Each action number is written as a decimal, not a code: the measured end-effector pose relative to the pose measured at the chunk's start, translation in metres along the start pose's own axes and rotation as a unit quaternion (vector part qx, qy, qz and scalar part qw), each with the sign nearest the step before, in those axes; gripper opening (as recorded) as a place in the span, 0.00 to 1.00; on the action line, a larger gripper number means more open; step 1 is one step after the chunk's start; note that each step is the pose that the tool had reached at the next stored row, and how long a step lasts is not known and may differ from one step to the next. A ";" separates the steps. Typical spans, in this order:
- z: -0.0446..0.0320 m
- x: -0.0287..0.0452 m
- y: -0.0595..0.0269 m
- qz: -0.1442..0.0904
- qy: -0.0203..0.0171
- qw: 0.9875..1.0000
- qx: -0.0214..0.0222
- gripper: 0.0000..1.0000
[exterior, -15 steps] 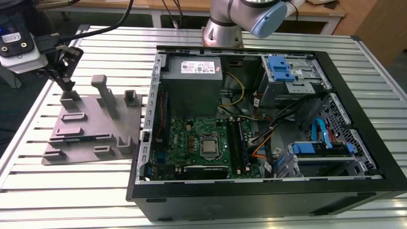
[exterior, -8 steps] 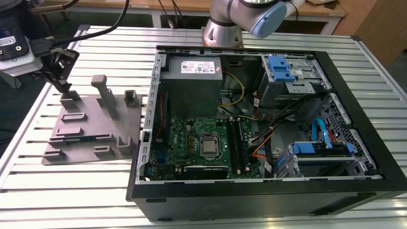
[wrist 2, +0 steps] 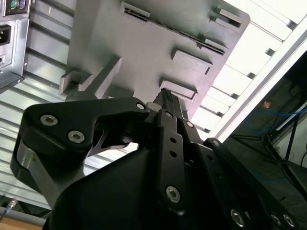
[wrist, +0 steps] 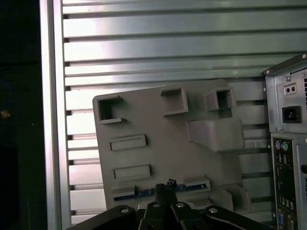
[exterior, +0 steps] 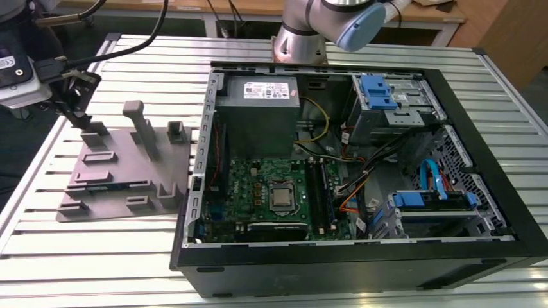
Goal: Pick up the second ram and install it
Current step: 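Reach for the second ram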
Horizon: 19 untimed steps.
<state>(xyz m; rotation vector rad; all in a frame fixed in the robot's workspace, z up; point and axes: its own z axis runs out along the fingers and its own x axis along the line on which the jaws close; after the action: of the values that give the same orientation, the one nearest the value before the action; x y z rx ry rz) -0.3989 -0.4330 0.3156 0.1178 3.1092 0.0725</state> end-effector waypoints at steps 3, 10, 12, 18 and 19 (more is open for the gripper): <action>0.0049 0.0011 -0.0004 0.000 0.000 1.000 0.000 0.11; 0.0160 0.0014 -0.0118 0.000 0.000 1.000 0.000 0.11; 0.0195 0.0012 -0.0162 0.000 0.000 1.000 0.000 0.11; 0.0303 0.0013 -0.0205 0.000 0.000 1.000 0.000 0.11; 0.0320 0.0012 -0.0207 0.000 0.001 1.000 0.000 0.11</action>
<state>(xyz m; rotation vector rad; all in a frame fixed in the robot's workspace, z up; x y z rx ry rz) -0.4007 -0.4521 0.2826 0.1174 3.1104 0.0723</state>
